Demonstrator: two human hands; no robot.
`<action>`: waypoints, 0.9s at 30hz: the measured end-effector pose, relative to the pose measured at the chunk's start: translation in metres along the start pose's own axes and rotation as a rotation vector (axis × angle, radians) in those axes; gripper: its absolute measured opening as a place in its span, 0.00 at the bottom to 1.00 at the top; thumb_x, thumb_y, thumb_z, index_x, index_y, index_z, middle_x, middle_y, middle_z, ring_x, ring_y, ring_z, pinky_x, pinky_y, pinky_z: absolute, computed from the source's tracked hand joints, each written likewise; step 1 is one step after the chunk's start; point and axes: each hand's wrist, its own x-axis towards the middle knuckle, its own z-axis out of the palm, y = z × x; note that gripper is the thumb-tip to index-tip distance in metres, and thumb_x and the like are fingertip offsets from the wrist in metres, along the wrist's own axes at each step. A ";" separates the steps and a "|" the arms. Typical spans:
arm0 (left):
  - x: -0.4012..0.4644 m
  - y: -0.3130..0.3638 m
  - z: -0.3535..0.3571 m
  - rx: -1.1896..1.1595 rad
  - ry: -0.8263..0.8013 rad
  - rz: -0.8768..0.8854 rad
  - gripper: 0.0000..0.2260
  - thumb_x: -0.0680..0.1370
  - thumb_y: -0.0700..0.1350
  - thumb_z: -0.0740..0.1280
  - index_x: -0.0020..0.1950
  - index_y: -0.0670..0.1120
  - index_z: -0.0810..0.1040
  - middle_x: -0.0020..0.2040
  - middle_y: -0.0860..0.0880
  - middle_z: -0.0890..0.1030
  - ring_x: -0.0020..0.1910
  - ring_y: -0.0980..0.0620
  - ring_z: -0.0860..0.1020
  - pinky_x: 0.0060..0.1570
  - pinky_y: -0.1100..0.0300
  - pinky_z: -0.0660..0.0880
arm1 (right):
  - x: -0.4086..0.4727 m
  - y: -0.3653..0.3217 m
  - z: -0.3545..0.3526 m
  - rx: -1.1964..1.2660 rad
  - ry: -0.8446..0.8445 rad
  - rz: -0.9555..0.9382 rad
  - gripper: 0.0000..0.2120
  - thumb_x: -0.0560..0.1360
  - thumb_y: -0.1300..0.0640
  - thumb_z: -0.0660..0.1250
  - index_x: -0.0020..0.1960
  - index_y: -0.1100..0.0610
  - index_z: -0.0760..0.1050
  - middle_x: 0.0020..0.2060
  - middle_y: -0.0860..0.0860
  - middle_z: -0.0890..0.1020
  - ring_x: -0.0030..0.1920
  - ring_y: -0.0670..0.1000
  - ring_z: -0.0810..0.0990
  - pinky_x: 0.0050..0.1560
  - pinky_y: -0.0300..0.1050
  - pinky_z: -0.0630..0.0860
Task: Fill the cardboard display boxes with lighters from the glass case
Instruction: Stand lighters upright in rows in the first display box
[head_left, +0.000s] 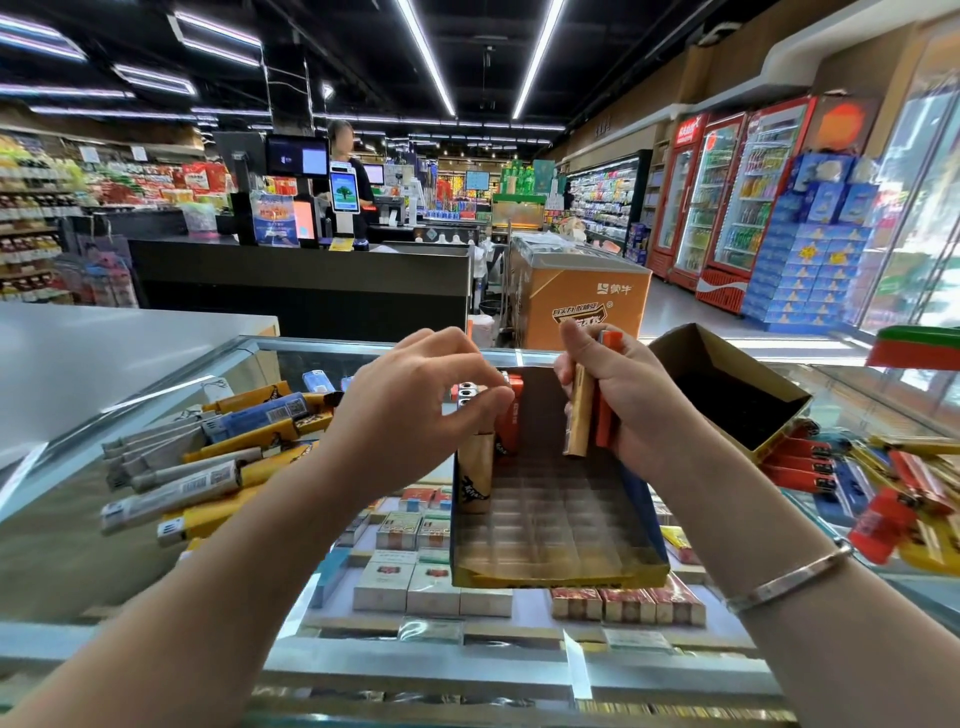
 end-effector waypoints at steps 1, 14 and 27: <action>0.000 0.003 0.002 -0.005 0.015 -0.009 0.13 0.74 0.56 0.62 0.46 0.51 0.82 0.43 0.59 0.75 0.46 0.56 0.74 0.39 0.53 0.75 | -0.001 -0.001 0.001 0.017 -0.008 -0.009 0.13 0.69 0.46 0.67 0.41 0.55 0.70 0.29 0.50 0.74 0.29 0.48 0.70 0.35 0.44 0.70; -0.002 0.019 0.017 -0.166 -0.013 -0.091 0.15 0.69 0.60 0.69 0.47 0.51 0.83 0.39 0.61 0.76 0.48 0.58 0.71 0.49 0.66 0.66 | -0.015 0.000 0.019 -0.323 -0.072 -0.446 0.19 0.65 0.40 0.69 0.39 0.53 0.67 0.25 0.46 0.70 0.27 0.51 0.71 0.30 0.46 0.74; 0.000 0.016 0.003 -0.640 -0.090 -0.187 0.19 0.72 0.40 0.71 0.55 0.59 0.70 0.40 0.50 0.81 0.40 0.52 0.79 0.44 0.56 0.78 | -0.012 -0.008 0.009 -0.116 -0.123 -0.355 0.15 0.71 0.43 0.63 0.40 0.56 0.68 0.25 0.47 0.72 0.21 0.46 0.68 0.20 0.38 0.68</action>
